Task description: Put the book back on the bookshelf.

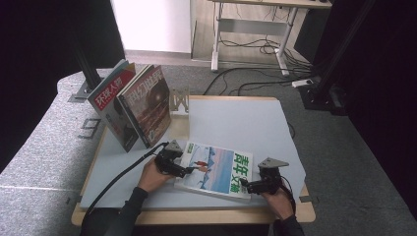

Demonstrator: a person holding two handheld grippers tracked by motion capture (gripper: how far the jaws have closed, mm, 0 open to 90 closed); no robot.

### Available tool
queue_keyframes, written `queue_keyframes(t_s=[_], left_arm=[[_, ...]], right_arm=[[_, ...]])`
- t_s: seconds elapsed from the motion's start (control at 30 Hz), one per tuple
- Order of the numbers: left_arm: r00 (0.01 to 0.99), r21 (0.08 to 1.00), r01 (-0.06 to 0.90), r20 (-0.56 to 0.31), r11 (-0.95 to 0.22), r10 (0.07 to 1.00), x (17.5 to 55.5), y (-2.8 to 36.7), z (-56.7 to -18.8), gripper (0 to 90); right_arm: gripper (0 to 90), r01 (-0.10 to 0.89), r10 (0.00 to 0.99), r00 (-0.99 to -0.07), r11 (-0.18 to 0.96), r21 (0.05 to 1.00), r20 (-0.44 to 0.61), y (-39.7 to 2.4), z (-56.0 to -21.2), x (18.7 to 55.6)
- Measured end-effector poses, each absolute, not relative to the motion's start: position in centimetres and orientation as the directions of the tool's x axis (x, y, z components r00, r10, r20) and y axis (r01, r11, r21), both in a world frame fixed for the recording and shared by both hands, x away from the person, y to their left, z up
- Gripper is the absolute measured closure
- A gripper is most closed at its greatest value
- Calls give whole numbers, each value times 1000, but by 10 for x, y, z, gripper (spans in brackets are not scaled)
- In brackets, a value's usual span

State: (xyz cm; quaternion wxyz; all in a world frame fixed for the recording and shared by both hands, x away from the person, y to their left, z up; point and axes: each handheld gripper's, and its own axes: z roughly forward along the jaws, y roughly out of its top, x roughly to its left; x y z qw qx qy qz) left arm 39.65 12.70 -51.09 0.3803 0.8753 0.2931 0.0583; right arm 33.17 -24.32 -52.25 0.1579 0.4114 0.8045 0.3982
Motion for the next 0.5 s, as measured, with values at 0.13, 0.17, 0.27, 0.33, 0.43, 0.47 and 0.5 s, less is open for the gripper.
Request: queue_keyframes(t_s=[0.13,0.17,0.27,0.33,0.43,0.47,0.5], left_arm=[[817,702,461,-98,-542,568,407,120,-516,138],[816,706,459,-94,-539,571,408,118,-517,130],[808,710,462,-91,-531,581,413,116,-517,126],[807,713,462,-90,-528,583,416,115,-518,124],[805,714,463,-90,-526,586,419,115,-518,125],[803,715,465,-92,-522,589,421,114,-519,122],[802,716,463,-88,-522,591,422,113,-519,119]], right_arm=[[0,533,773,-630,361,765,74,-239,-524,324],[0,536,771,-632,362,763,78,-238,-524,322],[0,535,762,-642,370,760,82,-236,-525,317],[0,537,756,-648,370,758,89,-234,-526,313],[0,536,746,-660,379,754,94,-231,-528,308],[0,535,742,-664,380,755,97,-230,-529,306],[0,536,741,-665,380,754,99,-229,-529,305]])
